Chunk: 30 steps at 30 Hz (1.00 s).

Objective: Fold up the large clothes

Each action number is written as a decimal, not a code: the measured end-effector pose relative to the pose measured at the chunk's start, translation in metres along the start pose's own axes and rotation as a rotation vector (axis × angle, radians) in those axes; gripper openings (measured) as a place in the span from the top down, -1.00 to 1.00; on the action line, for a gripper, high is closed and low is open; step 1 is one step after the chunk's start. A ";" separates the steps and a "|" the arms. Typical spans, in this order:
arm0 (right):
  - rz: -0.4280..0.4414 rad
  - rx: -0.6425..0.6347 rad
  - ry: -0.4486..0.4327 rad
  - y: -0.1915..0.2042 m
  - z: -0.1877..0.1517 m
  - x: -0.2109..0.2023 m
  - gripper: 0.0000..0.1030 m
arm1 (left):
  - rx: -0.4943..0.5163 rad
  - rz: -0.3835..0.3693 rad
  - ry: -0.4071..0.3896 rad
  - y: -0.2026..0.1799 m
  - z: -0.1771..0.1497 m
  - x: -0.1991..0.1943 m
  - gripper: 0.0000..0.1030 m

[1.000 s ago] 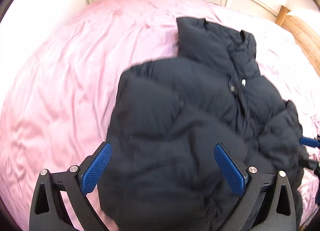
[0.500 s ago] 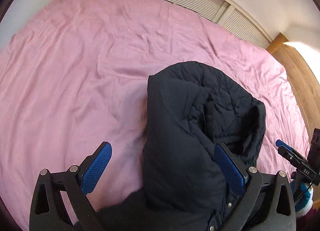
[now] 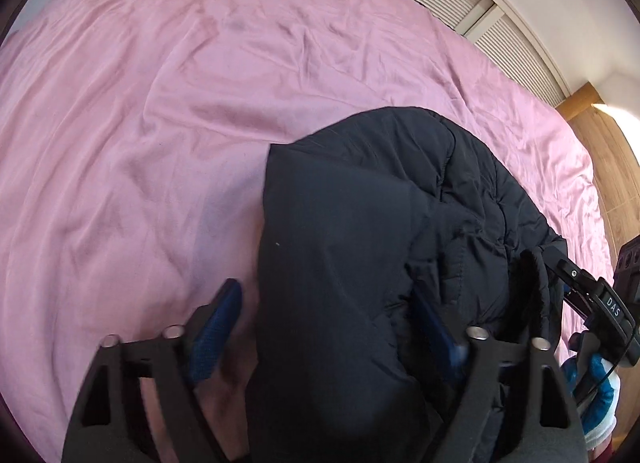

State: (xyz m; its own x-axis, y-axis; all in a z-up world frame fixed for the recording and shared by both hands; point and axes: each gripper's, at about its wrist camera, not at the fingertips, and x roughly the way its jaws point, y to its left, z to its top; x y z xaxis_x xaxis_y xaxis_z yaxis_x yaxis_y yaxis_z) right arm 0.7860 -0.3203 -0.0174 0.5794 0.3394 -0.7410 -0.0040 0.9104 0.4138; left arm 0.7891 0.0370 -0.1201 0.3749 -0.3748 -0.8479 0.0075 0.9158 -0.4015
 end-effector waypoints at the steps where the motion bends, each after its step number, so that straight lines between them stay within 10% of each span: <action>1: -0.014 -0.002 0.013 0.001 0.001 0.002 -0.38 | 0.005 -0.004 0.025 -0.002 -0.001 0.004 0.32; 3: -0.023 -0.030 0.032 0.007 0.001 0.003 0.33 | 0.036 0.030 0.030 -0.009 -0.004 0.003 0.65; 6: -0.047 -0.064 0.062 0.015 -0.001 -0.001 0.61 | 0.075 0.042 0.013 -0.018 -0.009 -0.009 0.76; 30: 0.182 -0.113 -0.117 0.034 -0.144 -0.249 0.66 | 0.139 -0.153 -0.137 -0.003 -0.190 -0.194 0.78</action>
State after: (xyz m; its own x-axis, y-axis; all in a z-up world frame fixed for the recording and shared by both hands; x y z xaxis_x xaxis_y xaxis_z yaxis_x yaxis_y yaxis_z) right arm 0.5242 -0.3396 0.1044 0.6516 0.4763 -0.5904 -0.2042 0.8597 0.4682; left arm 0.5408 0.0794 -0.0202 0.4819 -0.4964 -0.7220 0.1975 0.8644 -0.4624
